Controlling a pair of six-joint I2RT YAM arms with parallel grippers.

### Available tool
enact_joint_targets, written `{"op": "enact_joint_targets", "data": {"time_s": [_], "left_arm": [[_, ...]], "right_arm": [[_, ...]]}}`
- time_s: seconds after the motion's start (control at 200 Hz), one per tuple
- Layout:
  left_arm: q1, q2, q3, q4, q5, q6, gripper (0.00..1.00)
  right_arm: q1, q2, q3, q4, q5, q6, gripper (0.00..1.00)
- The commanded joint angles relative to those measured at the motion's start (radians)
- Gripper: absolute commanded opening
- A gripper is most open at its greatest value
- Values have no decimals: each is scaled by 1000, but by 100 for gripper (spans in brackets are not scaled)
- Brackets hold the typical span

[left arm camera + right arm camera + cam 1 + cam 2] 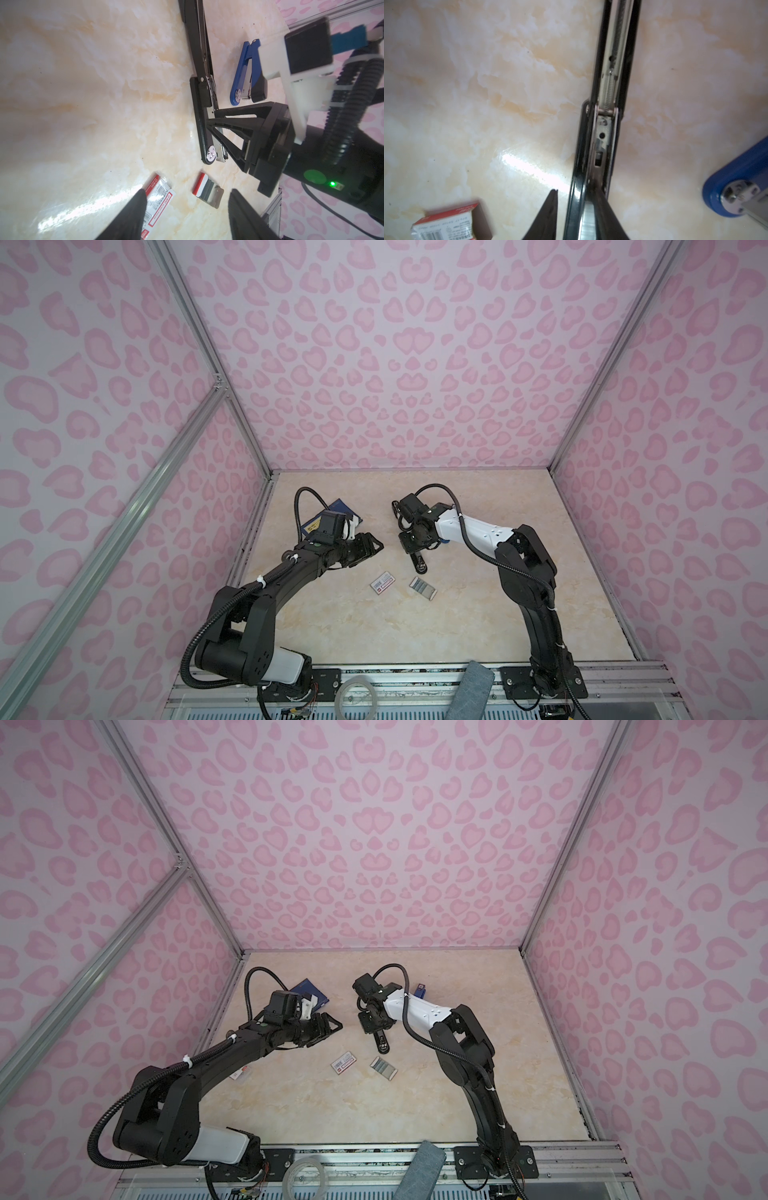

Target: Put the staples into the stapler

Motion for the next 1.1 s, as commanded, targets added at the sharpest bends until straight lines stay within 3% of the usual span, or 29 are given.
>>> {"op": "enact_joint_targets", "data": {"time_s": [0.0, 0.525, 0.695, 1.095], "left_arm": [[1, 4, 11, 25, 14, 4, 65], [0, 18, 17, 26, 18, 4, 65], [-1, 5, 19, 23, 17, 4, 66], [-1, -36, 1, 6, 4, 4, 65]], "right_arm": [[6, -18, -39, -7, -8, 18, 32], [38, -199, -226, 35, 6, 56, 32], [-3, -266, -261, 53, 43, 54, 33], [-66, -172, -300, 127, 59, 34, 30]]}}
